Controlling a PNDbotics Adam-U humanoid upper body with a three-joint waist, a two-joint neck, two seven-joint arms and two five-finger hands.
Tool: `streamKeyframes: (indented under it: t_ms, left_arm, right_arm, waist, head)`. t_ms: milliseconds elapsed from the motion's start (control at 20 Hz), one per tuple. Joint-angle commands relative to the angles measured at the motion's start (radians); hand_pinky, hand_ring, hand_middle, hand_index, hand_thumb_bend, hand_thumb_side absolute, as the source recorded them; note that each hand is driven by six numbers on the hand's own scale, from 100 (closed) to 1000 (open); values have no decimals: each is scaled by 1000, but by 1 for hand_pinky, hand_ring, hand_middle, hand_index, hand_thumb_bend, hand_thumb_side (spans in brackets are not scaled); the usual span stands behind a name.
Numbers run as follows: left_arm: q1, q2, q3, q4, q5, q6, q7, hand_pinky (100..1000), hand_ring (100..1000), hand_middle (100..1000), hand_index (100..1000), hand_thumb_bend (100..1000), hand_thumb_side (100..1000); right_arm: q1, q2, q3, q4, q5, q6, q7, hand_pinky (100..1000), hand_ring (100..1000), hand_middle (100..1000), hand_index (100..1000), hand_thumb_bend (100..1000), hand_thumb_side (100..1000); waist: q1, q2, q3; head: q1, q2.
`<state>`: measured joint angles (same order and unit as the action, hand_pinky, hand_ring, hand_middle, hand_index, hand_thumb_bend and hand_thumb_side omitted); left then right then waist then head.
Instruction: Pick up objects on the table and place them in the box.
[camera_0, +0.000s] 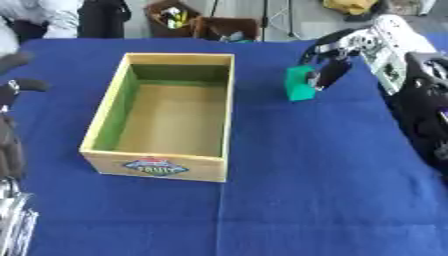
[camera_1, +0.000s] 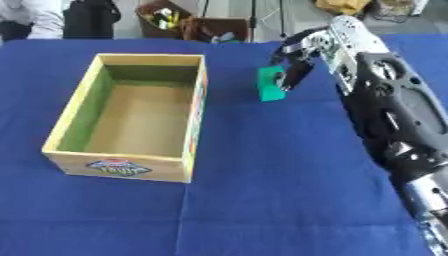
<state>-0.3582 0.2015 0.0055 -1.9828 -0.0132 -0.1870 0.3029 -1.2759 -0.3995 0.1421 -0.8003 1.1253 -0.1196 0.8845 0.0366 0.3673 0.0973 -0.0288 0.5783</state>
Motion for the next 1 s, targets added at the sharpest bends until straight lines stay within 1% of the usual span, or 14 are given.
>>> streamKeyframes:
  t_ms: [50,200,250,300,500,800,950,1000]
  left_arm:
    - [-5,9,-1,-17,2,1,-4,504,705,875,772,100,963]
    - [-3,9,-1,-17,2,2,-6,504,705,876,772,100,964]
    - [-3,9,-2,-17,2,3,-7,504,705,876,772,100,965]
    - [-2,9,-2,-17,1,3,-7,504,706,876,772,100,966]
    - [1,10,-1,-17,1,4,-8,505,706,876,772,100,968]
    - [4,12,-1,-17,0,6,-10,506,706,876,772,100,968]
    - [5,13,-1,-17,0,6,-10,506,707,877,772,100,969]
    - [5,14,-1,-17,0,7,-11,506,707,877,772,100,968]
  right_arm:
    - [-11,-20,3,1,10,3,-17,919,960,961,1000,298,449]
    - [-17,-19,0,-2,22,7,-38,916,958,959,1000,280,463]
    - [-21,-20,-3,-5,25,10,-47,914,956,955,1000,252,485]
    - [-24,-21,-7,-10,27,14,-56,914,954,952,1000,246,498]
    - [-45,-24,-27,-36,29,37,-91,911,953,951,1000,241,528]
    - [-62,-33,-29,-66,35,46,-113,906,952,954,1000,234,540]
    - [-69,-37,-28,-73,37,42,-108,905,954,959,1000,288,535]
    - [-71,-38,-27,-75,38,40,-104,905,957,962,1000,330,535]
  waist:
    - [2,-15,2]
    - [2,-14,1]
    - [2,-14,1]
    - [1,-14,2]
    - [-2,-19,0]
    - [-8,-27,-5]
    - [-12,-30,-6]
    - [-13,-31,-7]
  head:
    - [-4,-10]
    - [-3,-9]
    - [-3,-8]
    - [-3,-7]
    - [0,-5]
    - [4,-4]
    - [5,-3]
    - [6,-3]
